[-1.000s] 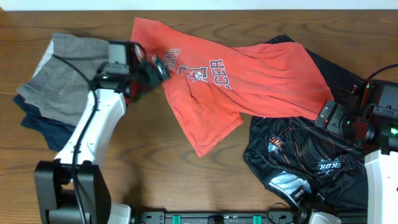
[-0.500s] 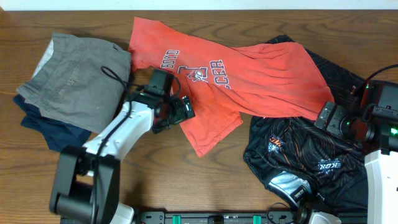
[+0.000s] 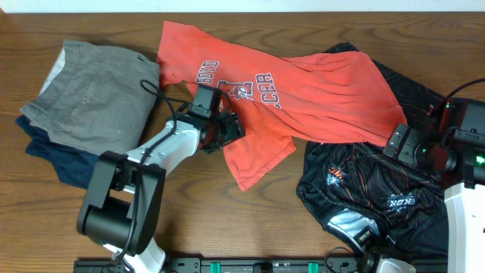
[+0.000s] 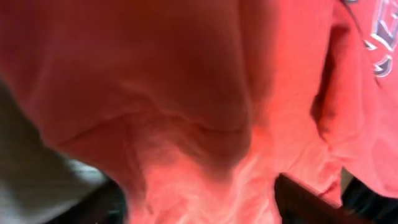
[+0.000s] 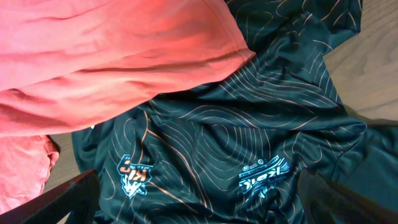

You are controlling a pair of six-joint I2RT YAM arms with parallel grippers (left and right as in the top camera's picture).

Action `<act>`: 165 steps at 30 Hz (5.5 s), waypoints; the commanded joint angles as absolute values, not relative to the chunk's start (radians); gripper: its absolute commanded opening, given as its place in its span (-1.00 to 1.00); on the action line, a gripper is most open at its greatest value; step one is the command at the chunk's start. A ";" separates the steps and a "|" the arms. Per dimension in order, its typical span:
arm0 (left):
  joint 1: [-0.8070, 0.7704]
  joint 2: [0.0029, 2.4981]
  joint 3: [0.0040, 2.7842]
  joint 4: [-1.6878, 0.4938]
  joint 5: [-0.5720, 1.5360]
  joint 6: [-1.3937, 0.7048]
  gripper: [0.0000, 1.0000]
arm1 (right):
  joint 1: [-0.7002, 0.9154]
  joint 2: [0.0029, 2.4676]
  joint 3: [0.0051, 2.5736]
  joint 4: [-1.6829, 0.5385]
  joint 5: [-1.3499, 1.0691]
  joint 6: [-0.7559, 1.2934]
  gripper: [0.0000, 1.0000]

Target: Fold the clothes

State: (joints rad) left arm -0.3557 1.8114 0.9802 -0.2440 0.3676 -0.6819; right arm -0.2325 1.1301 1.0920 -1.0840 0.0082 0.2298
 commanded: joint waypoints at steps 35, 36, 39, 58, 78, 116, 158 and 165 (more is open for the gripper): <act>0.028 1.288 0.968 -0.898 0.364 -0.464 -0.88 | -0.162 1.601 0.782 -0.667 -0.291 0.152 -0.83; 0.028 1.288 0.968 -0.901 0.360 -0.464 -0.88 | -0.163 1.622 0.772 -0.632 -0.275 0.153 -0.82; 0.028 1.288 0.968 -0.905 0.348 -0.464 -0.88 | -0.174 1.691 0.760 -0.573 -0.097 0.254 -0.85; 0.028 1.288 0.968 -0.907 0.346 -0.464 -0.88 | -0.821 1.767 1.164 -0.660 0.409 0.512 -0.79; 0.028 1.288 0.968 -0.881 0.347 -0.466 -0.87 | -0.613 1.807 1.287 -0.667 -0.412 -0.081 -0.74; 0.028 1.288 0.968 -0.877 0.347 -0.468 -0.87 | -1.011 2.155 1.588 -0.892 0.177 0.361 -0.79; 0.028 1.288 0.968 -0.881 0.347 -0.468 -0.86 | -0.443 1.687 1.095 -1.067 -0.319 0.314 0.03; 0.028 1.288 0.968 -0.881 0.347 -0.468 -0.85 | -0.443 1.683 0.921 -0.908 -0.319 0.364 0.05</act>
State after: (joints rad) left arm 0.0227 1.2831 0.9699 -0.8787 0.3592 -0.4736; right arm -0.4530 1.6863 0.9730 -0.9401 -0.3218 0.3183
